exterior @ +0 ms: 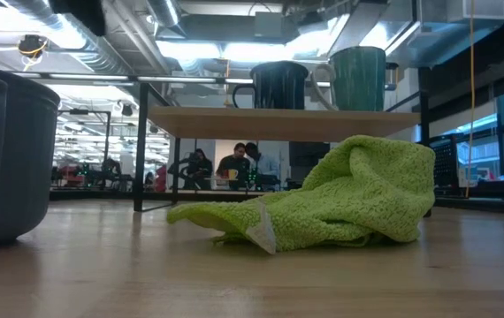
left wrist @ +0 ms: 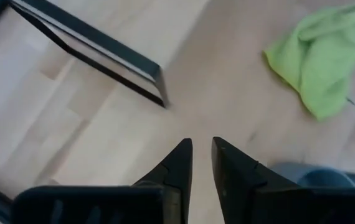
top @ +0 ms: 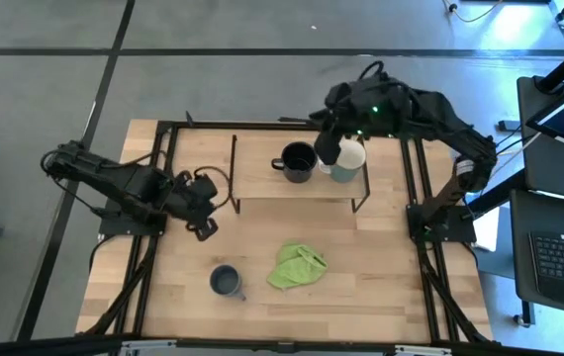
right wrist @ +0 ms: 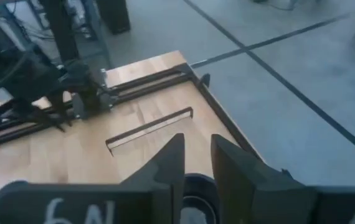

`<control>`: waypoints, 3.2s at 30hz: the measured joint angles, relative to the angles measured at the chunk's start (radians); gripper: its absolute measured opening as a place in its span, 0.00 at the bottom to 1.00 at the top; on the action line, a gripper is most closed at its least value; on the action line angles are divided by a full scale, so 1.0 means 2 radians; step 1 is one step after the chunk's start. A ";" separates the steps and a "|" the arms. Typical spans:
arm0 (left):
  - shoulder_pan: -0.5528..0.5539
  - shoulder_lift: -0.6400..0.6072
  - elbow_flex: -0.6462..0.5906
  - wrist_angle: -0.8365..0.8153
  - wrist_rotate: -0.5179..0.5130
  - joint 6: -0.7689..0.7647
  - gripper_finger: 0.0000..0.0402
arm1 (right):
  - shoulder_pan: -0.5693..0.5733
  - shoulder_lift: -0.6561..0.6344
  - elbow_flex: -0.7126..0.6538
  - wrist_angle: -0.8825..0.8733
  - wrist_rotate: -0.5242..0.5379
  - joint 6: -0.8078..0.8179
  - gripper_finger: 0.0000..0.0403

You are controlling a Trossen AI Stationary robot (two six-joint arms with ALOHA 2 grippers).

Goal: Stack small to large cups/mugs on shelf
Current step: Put the blue mug on the shelf

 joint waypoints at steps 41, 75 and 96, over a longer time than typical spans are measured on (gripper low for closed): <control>-0.110 0.063 -0.137 0.241 0.193 -0.152 0.22 | 0.274 -0.003 -0.041 -0.174 0.243 0.320 0.40; -0.149 0.168 -0.137 0.237 0.133 0.086 0.03 | 0.323 -0.003 -0.041 -0.197 0.311 0.374 0.40; -0.130 0.159 -0.083 0.171 0.087 0.629 0.01 | 0.319 -0.003 -0.041 -0.219 0.310 0.428 0.40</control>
